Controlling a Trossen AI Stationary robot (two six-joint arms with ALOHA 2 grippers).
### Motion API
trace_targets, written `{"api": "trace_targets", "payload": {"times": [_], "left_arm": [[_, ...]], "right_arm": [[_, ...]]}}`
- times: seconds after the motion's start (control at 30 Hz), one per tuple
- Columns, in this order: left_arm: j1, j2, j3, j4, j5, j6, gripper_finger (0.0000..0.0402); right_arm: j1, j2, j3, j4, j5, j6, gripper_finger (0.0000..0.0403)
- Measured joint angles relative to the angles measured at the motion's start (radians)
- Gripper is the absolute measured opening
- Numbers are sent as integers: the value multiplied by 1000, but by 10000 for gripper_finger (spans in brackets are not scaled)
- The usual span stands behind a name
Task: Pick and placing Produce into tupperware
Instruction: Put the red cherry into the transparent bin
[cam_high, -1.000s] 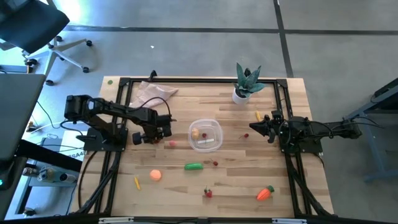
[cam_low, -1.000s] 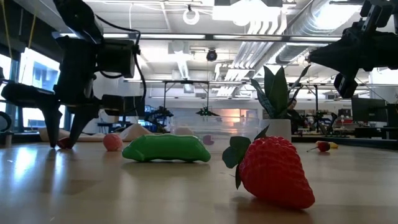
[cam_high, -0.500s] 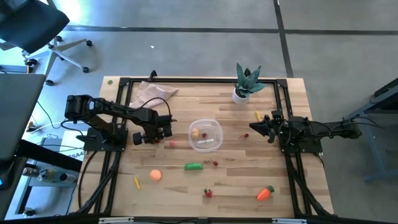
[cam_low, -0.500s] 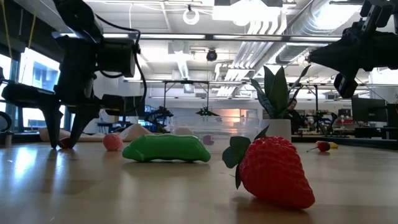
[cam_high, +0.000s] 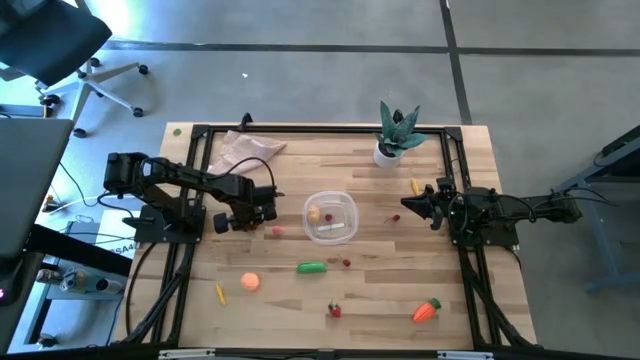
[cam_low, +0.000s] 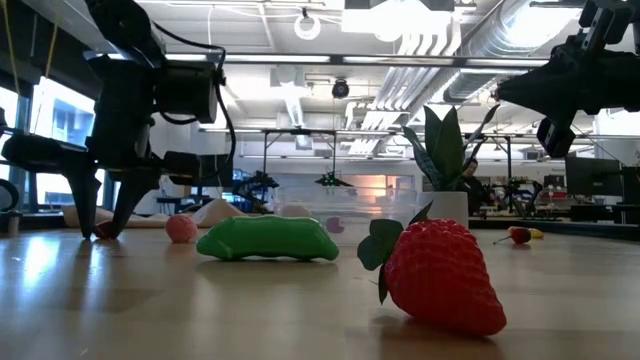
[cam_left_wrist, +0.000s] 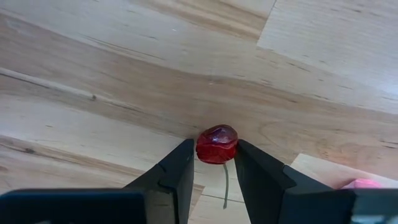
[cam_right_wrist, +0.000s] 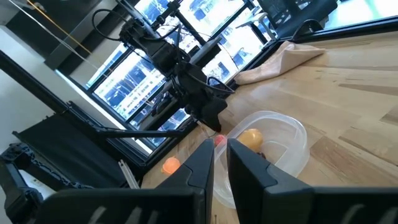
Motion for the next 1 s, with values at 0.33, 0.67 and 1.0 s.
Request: {"api": "trace_targets", "payload": {"times": [0.33, 0.67, 1.0], "left_arm": [[0, 0, 0, -4, -16, 0, 108], [0, 0, 0, -9, -24, 0, 105], [0, 0, 0, -10, -30, -3, 66]], "right_arm": [[0, 0, 0, 0, 0, 0, 36], [0, 0, 0, 0, 0, 0, 36], [0, 0, 0, 0, 0, 0, 36]]}}
